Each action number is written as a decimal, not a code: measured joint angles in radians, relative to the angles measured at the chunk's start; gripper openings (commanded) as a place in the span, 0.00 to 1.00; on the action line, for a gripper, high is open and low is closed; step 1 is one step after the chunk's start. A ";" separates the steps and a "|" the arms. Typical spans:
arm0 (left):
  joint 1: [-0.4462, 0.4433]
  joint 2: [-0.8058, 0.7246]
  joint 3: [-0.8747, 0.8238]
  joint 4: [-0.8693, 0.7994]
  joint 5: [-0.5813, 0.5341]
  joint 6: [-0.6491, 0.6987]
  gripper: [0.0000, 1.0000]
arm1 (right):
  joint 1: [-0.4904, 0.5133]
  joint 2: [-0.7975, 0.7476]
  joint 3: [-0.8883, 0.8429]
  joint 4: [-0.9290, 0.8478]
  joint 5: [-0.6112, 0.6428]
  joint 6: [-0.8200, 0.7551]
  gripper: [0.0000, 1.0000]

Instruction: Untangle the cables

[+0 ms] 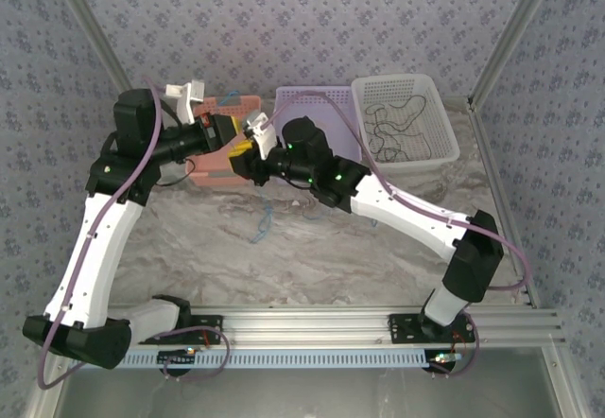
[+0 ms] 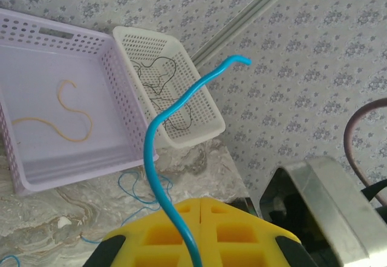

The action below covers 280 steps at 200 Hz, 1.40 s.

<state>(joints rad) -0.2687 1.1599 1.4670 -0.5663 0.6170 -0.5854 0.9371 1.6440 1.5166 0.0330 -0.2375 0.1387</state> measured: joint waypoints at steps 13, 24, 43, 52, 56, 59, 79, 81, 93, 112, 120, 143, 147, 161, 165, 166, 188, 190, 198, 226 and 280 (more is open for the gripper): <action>0.000 0.000 0.000 0.000 -0.001 0.002 0.00 | -0.002 0.004 0.003 -0.001 -0.004 0.008 0.00; 0.000 0.000 0.000 0.000 -0.001 0.002 0.00 | -0.003 0.004 0.003 0.000 -0.006 0.014 0.00; 0.000 0.000 0.000 -0.003 -0.012 0.002 0.05 | -0.003 0.004 0.003 0.000 -0.006 0.024 0.00; 0.000 0.000 0.001 -0.007 -0.023 0.002 0.10 | -0.003 0.004 0.003 0.000 -0.006 0.030 0.00; 0.000 0.000 0.002 -0.009 -0.027 0.002 0.16 | -0.004 0.004 0.003 0.000 -0.006 0.032 0.00; 0.000 0.000 0.003 -0.011 -0.032 0.002 0.21 | -0.004 0.004 0.003 0.000 -0.005 0.034 0.00; 0.003 -0.001 0.014 -0.017 -0.074 0.001 0.78 | -0.008 0.003 0.003 -0.001 -0.002 0.048 0.00; 0.004 -0.002 0.015 -0.018 -0.082 0.001 0.81 | -0.009 0.003 0.003 -0.001 -0.002 0.049 0.00; 0.012 -0.006 0.023 -0.028 -0.130 -0.003 0.92 | -0.013 0.003 0.003 -0.005 0.005 0.061 0.00; 0.028 -0.040 0.024 -0.057 -0.243 -0.013 0.99 | -0.028 0.003 0.009 -0.017 0.006 0.090 0.00; 0.033 -0.063 0.024 -0.071 -0.301 -0.018 0.99 | -0.036 0.003 0.017 -0.024 0.006 0.103 0.00; 0.034 -0.167 0.019 -0.128 -0.491 -0.034 0.98 | -0.056 0.006 0.075 -0.062 0.006 0.140 0.00; 0.034 -0.192 0.014 -0.137 -0.522 -0.037 0.98 | -0.059 0.007 0.089 -0.066 0.007 0.144 0.00; 0.035 -0.272 -0.024 -0.153 -0.599 -0.048 0.96 | -0.069 0.023 0.163 -0.081 0.008 0.171 0.00; 0.035 -0.293 -0.043 -0.157 -0.615 -0.055 0.96 | -0.071 0.030 0.186 -0.087 0.008 0.178 0.00; 0.035 -0.298 -0.046 -0.157 -0.619 -0.055 0.95 | -0.072 0.032 0.195 -0.087 0.008 0.181 0.00; 0.036 -0.412 -0.162 -0.190 -0.679 -0.090 0.93 | -0.084 0.102 0.372 -0.126 0.004 0.217 0.00; 0.036 -0.417 -0.171 -0.191 -0.682 -0.095 0.93 | -0.086 0.111 0.391 -0.131 0.003 0.219 0.00; 0.036 -0.436 -0.225 -0.206 -0.700 -0.109 0.92 | -0.092 0.145 0.465 -0.153 0.002 0.232 0.00; 0.036 -0.479 -0.399 -0.256 -0.737 -0.150 0.91 | -0.121 0.300 0.751 -0.223 -0.021 0.280 0.00; 0.036 -0.591 -0.581 -0.283 -0.779 -0.203 0.79 | -0.188 0.595 1.195 -0.270 -0.093 0.419 0.00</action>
<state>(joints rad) -0.2325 0.5686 0.8856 -0.8497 -0.1623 -0.7883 0.7486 2.2391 2.7113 -0.2375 -0.3309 0.5579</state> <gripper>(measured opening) 0.804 0.063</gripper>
